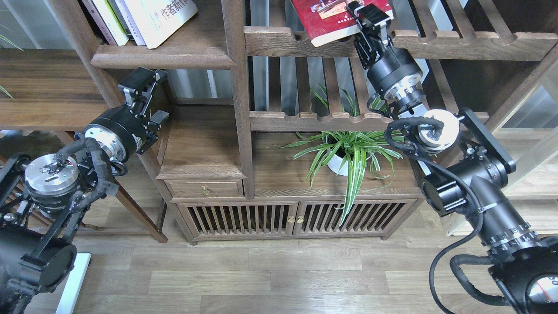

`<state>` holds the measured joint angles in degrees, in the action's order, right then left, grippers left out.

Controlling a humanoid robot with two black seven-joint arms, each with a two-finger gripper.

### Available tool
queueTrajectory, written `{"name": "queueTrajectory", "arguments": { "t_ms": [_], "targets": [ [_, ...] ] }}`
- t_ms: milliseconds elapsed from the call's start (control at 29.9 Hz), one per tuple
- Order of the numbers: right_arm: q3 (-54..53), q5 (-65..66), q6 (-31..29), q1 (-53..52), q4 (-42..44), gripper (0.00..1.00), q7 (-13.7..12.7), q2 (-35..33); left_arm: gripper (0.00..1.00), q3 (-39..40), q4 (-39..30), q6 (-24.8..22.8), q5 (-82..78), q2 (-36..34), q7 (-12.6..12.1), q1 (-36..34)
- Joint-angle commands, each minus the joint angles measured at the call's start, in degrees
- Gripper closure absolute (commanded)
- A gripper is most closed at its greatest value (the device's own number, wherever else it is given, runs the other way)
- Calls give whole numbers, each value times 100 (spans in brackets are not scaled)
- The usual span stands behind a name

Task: Organize books on shelf
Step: 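Grasp the red book's top edge with the right gripper and tilt it out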

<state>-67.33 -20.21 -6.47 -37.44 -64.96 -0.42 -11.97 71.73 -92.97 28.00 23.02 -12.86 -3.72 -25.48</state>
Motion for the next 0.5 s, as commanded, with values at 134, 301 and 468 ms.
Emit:
{"name": "queueTrajectory", "arguments": {
  "t_ms": [134, 301, 468],
  "targets": [
    [-60, -18, -170, 185, -69, 97, 7, -200, 1, 42, -1, 0, -8, -24, 29, 17],
    [-359, -18, -407, 571, -174, 97, 16, -253, 1, 16, -19, 0, -16, -15, 81, -45],
    [-623, -27, -767, 624, -280, 96, 51, -174, 1, -1, -10, 0, -367, 11, 46, -54]
  ]
}}
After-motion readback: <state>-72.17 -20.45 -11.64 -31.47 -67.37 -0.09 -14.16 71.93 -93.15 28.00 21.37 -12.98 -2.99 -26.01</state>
